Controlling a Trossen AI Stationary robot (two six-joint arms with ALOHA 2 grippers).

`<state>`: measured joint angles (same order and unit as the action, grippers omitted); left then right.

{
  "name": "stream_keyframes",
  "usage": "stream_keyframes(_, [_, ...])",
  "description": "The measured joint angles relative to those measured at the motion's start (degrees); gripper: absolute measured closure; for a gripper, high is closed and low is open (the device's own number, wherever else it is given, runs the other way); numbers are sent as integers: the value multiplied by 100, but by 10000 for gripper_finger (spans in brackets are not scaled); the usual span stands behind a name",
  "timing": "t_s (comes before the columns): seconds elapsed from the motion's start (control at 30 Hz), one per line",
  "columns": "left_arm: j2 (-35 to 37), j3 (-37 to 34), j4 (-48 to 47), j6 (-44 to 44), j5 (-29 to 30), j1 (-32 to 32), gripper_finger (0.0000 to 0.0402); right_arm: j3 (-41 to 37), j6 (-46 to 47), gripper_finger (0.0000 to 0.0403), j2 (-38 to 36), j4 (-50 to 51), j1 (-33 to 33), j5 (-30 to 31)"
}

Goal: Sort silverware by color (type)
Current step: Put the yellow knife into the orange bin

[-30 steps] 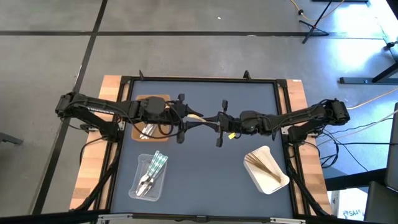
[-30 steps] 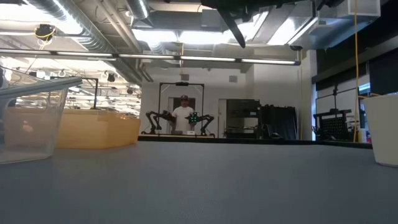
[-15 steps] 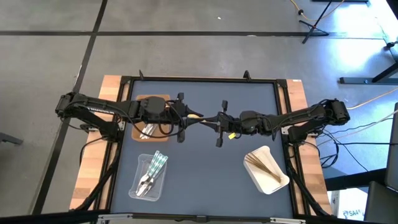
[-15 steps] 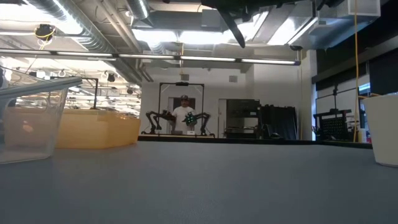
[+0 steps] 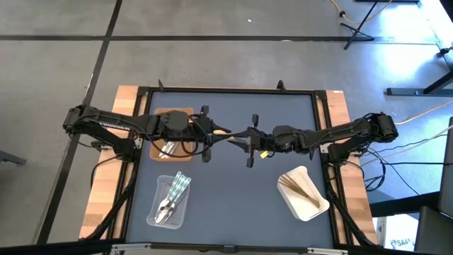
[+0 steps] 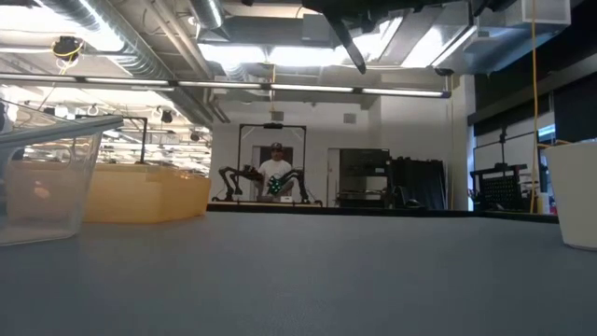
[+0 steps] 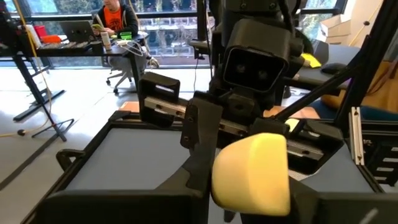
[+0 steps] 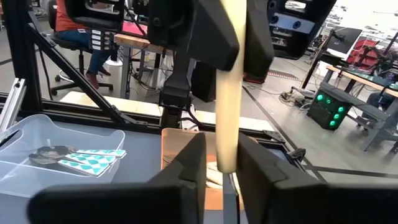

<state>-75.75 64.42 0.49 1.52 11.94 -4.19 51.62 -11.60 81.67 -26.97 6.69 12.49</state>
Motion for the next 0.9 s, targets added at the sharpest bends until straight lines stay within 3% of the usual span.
stream_keyframes(0.17, [0,0,-200,38,108,5,362,0,-2,302,0,31,1,-2])
stream_keyframes(0.3, [21,0,-491,562,133,34,362,0,-18,291,-7,298,1,-4])
stream_keyframes(0.7, [867,4,-2642,1846,202,562,361,-2,-29,292,-11,1113,3,-15])
stream_keyframes(0.9, [1476,0,-3983,2558,-172,1179,361,-2,-26,292,0,1337,3,-11])
